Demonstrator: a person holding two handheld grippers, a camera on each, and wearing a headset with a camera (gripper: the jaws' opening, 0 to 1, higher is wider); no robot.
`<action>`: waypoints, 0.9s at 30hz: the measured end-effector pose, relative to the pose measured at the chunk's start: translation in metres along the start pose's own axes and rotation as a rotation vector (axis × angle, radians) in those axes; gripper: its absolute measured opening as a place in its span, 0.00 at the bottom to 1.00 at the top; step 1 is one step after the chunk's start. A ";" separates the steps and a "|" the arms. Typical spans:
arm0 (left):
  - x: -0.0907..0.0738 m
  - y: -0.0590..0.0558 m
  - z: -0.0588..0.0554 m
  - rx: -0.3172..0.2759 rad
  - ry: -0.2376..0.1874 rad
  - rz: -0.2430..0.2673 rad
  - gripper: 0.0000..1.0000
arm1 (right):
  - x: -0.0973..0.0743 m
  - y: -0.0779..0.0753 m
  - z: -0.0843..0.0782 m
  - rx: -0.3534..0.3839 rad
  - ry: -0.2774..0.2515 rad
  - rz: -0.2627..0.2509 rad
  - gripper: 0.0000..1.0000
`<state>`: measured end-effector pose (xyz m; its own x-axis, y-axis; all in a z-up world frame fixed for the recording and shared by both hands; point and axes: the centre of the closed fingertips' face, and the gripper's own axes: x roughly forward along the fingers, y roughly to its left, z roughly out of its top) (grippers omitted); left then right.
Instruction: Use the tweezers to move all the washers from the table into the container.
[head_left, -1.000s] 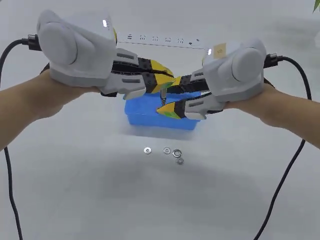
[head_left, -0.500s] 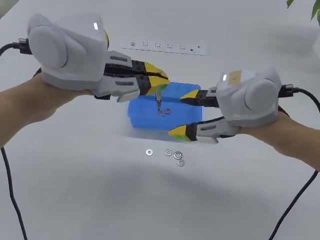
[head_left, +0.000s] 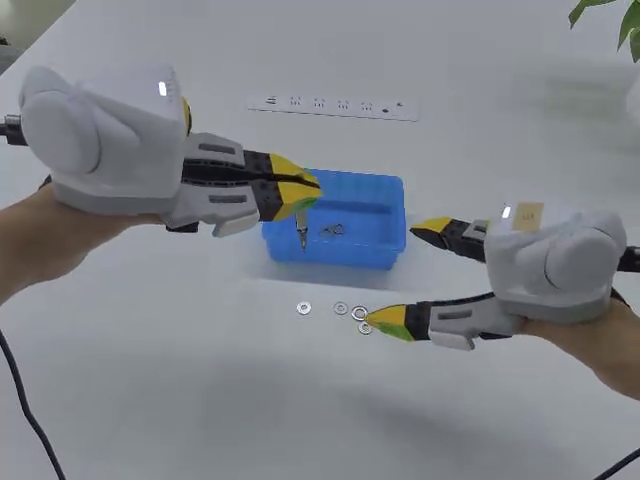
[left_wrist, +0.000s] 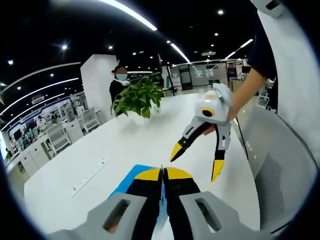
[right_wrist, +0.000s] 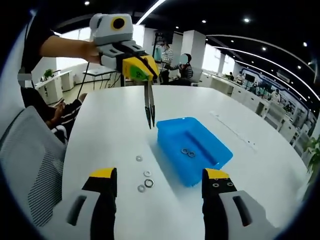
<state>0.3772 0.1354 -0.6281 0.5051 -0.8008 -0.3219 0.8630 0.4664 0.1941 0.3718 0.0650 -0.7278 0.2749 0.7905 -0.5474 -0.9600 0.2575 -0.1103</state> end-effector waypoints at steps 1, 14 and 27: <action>-0.001 -0.002 -0.002 -0.007 0.004 0.003 0.05 | -0.002 0.003 -0.004 0.005 0.003 0.002 0.70; -0.004 -0.031 -0.019 -0.043 0.017 0.002 0.05 | -0.017 0.007 -0.001 0.160 -0.077 -0.020 0.91; -0.008 -0.044 -0.040 -0.067 -0.012 0.007 0.05 | -0.018 0.033 -0.019 0.095 -0.024 0.068 1.00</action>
<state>0.3348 0.1363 -0.6707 0.5116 -0.8014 -0.3097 0.8579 0.4960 0.1338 0.3345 0.0488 -0.7374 0.2114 0.8207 -0.5308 -0.9674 0.2533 0.0062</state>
